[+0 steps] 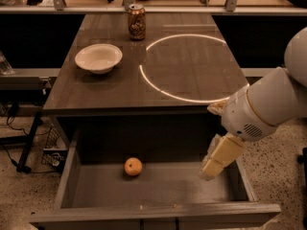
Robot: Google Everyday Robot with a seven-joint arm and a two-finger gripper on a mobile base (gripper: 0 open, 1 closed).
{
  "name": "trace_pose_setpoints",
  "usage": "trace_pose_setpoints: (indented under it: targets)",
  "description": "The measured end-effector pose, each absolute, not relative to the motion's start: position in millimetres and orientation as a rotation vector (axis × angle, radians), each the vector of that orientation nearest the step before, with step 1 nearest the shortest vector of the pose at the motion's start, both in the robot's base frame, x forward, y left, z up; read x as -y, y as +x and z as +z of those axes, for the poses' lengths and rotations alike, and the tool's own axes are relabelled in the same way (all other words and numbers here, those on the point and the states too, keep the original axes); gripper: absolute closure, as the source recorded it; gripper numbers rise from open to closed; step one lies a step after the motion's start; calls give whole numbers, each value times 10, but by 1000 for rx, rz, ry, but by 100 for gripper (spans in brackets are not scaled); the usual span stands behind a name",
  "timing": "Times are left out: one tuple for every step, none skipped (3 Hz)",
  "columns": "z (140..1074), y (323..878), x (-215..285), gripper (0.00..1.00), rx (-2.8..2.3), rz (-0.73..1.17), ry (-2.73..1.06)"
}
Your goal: Pick orange from top drawer and place on counter
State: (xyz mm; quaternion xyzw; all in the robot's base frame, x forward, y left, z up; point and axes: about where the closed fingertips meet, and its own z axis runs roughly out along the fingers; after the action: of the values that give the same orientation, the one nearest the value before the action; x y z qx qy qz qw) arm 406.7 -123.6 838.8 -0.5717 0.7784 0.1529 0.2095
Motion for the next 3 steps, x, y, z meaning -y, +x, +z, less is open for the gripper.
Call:
trace_pose_setpoints:
  targets:
    - [8110,4161,1027,0,-2117,509,-1527]
    - [7789,4301,815,0,-2064,604,-1447]
    - [7479,4427,644,0,-2037,659,-1386]
